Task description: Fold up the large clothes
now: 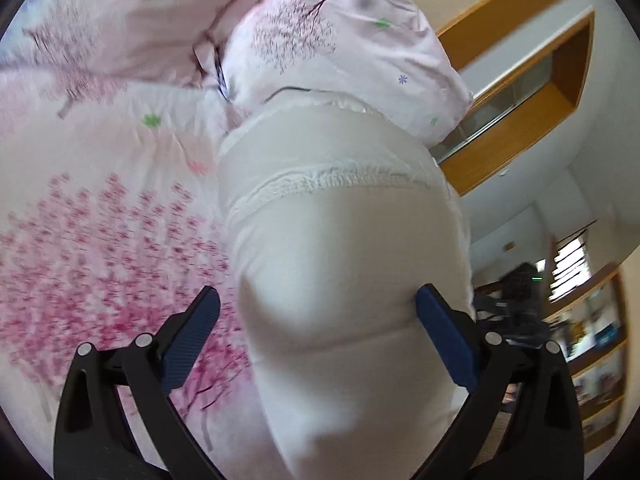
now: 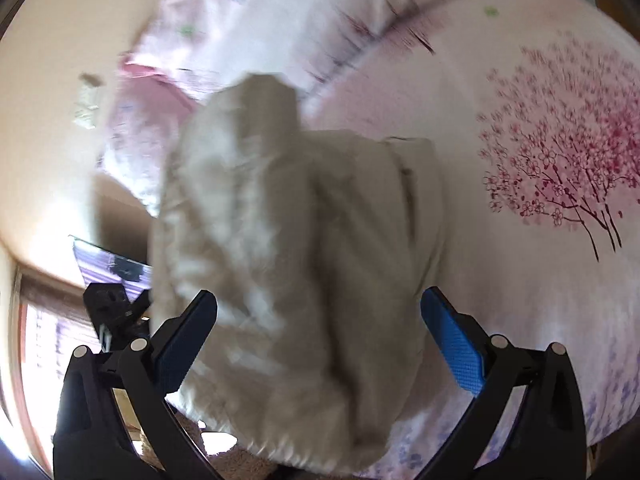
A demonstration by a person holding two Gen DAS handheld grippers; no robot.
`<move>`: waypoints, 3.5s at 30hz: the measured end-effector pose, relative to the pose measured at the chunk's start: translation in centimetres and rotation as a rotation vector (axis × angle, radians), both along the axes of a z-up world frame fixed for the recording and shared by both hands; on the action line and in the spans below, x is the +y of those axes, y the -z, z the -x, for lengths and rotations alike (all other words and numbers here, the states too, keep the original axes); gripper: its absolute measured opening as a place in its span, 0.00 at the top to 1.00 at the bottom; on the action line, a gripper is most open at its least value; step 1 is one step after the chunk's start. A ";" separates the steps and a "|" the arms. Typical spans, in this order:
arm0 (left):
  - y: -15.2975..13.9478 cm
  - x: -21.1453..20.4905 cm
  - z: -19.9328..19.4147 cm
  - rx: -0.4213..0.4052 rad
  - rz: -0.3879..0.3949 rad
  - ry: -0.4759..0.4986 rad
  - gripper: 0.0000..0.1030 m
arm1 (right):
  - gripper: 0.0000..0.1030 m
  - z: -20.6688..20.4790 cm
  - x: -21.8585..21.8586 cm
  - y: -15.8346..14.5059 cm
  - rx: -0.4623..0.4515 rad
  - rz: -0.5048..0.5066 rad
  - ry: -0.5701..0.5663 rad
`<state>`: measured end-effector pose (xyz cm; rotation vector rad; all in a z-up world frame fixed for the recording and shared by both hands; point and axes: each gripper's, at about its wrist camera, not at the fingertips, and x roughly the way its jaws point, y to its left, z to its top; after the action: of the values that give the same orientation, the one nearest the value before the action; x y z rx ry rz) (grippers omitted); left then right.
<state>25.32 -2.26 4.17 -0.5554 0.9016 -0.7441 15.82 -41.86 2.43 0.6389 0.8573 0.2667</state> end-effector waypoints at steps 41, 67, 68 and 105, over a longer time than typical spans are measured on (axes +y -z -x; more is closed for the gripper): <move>4.6 0.2 -3.6 0.160 0.253 0.147 0.02 | 0.19 -3.4 2.9 4.2 0.005 -0.263 -0.383; -1.2 13.7 -3.3 -0.069 0.189 -0.104 0.23 | 0.50 -12.0 15.2 -0.8 -0.125 -0.191 -0.510; -0.9 14.2 -3.7 -0.056 0.178 -0.115 0.23 | 0.50 -12.4 15.6 -0.4 -0.117 -0.185 -0.501; -2.6 8.8 8.2 -0.491 -0.500 -0.331 0.10 | 0.81 3.1 23.5 1.7 -0.448 0.519 -0.213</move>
<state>17.10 6.52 6.81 -0.0602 0.4882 -0.3079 12.76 -18.33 0.75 -0.0044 0.5257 0.3464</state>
